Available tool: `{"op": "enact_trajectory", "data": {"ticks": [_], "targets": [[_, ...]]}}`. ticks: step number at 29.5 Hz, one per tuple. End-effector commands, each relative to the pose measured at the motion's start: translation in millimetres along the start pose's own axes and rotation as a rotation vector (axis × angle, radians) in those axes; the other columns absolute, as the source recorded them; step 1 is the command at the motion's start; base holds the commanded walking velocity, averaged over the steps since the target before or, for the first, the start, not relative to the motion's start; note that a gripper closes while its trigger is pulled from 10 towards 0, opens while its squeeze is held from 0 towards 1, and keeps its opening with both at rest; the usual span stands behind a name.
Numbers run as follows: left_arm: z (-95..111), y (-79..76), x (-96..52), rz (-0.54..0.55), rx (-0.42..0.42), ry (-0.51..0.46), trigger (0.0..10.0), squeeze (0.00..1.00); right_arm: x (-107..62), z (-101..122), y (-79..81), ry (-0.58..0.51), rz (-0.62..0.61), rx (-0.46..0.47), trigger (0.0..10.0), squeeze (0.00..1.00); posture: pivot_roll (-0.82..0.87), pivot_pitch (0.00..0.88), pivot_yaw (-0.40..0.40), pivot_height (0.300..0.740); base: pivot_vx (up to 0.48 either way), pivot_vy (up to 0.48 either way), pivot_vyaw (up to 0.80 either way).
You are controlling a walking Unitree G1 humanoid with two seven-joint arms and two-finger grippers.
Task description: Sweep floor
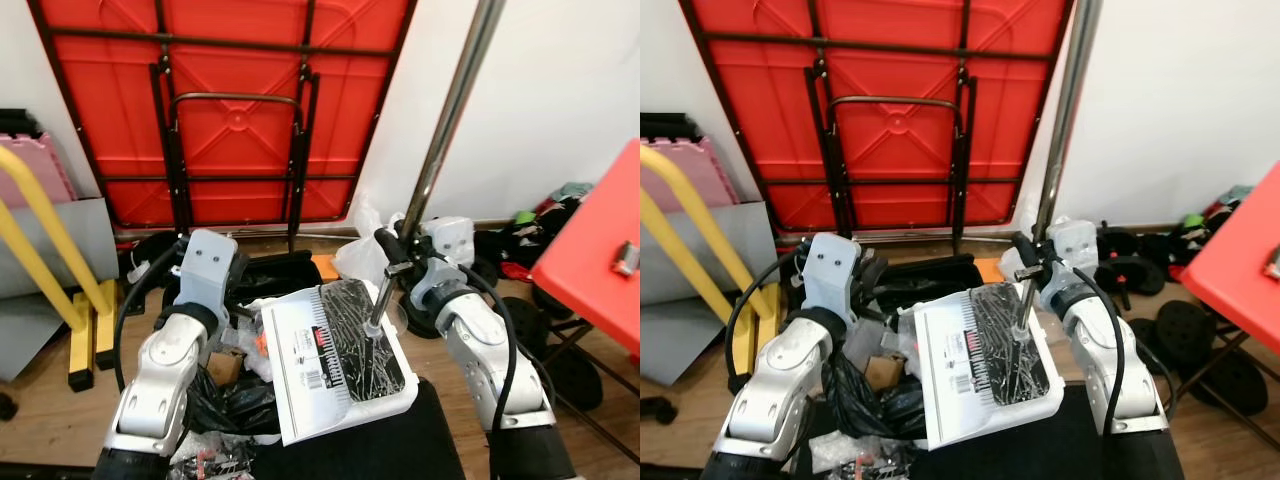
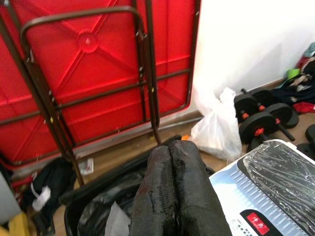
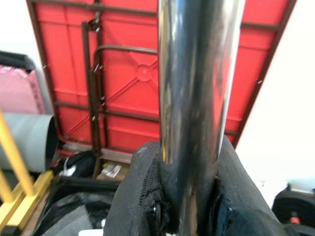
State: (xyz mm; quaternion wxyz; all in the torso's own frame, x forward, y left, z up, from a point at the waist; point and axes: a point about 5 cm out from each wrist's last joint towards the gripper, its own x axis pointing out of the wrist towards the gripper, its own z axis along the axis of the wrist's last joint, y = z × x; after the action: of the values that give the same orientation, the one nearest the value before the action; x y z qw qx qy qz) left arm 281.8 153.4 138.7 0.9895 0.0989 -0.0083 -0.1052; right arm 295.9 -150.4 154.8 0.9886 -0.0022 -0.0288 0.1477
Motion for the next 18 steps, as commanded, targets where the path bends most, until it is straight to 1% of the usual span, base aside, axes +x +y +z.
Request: {"op": "enact_trajectory", "data": {"ticks": [1,3,4,6,11,18], "targets": [[-4.5,-2.8,-1.0,-0.004,-0.008,0.017,10.0,0.0,-1.3,12.8,-4.3,-0.067,-0.018,-0.013,10.0,0.0,-0.12,0.041,-0.14,0.74,0.0,0.0,0.0],[-5.1,-3.1,-1.3,-0.014,-0.006,0.023,10.0,0.0,-1.4,12.3,-4.4,-0.066,-0.018,-0.014,10.0,0.0,-0.12,0.041,-0.139,0.74,0.0,0.0,0.0],[-6.5,-2.8,-1.9,-0.019,0.028,0.034,10.0,0.0,-1.7,11.5,-5.1,-0.064,-0.019,-0.014,10.0,0.0,-0.12,0.04,-0.139,0.74,0.48,0.0,0.0],[-9.7,-0.3,-2.0,0.0,0.031,0.048,10.0,0.0,-2.1,10.5,-5.8,-0.061,-0.024,-0.013,10.0,0.0,-0.12,0.039,-0.138,0.74,0.48,0.0,0.0],[-9.2,1.1,-0.8,0.019,0.031,0.035,10.0,0.0,-2.1,9.6,-5.8,-0.059,-0.027,-0.011,10.0,0.0,-0.12,0.04,-0.136,0.74,0.0,0.0,0.0],[-10.4,2.9,1.7,0.037,0.02,0.044,10.0,0.0,-0.8,9.2,-5.6,-0.059,-0.032,-0.008,10.0,0.0,-0.12,0.039,-0.137,0.74,0.0,0.0,0.0]]}}
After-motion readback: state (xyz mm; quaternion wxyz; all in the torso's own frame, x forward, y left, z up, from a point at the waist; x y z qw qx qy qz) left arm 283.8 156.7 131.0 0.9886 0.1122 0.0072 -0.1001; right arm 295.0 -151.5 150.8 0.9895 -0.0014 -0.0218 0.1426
